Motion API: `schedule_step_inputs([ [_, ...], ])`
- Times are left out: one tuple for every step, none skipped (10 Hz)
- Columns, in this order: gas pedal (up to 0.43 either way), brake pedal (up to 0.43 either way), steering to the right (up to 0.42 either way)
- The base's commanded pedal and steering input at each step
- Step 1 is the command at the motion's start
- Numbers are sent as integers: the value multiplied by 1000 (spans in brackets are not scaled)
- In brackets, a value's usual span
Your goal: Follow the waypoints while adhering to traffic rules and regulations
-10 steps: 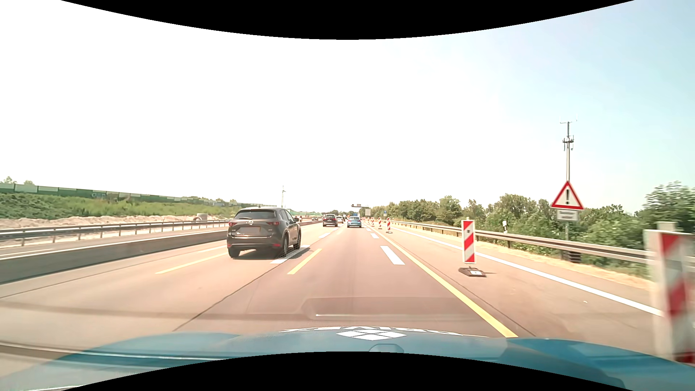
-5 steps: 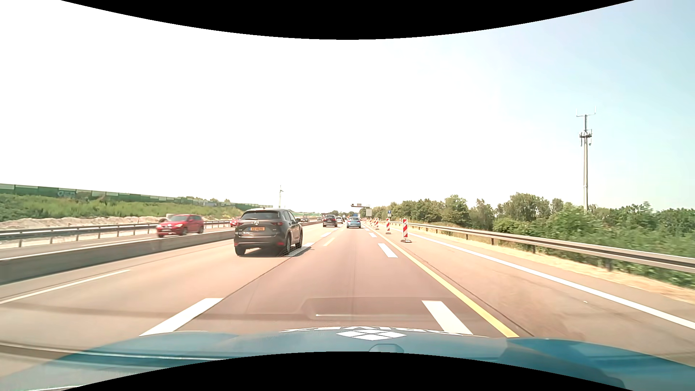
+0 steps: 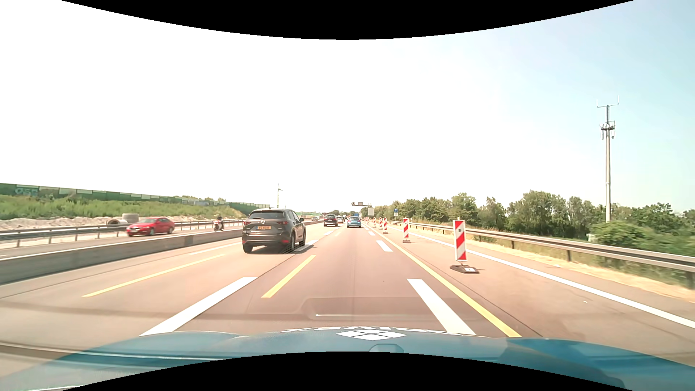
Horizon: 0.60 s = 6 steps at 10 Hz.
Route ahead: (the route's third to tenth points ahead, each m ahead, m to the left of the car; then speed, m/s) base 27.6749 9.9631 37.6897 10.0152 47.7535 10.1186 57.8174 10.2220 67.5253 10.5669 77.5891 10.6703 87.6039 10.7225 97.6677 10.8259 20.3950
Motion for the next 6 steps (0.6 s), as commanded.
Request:
schedule_step_inputs([
  [150, 0, -2],
  [150, 0, -2],
  [150, 0, -2],
  [150, 0, -2],
  [150, 0, -2],
  [150, 0, -2],
])
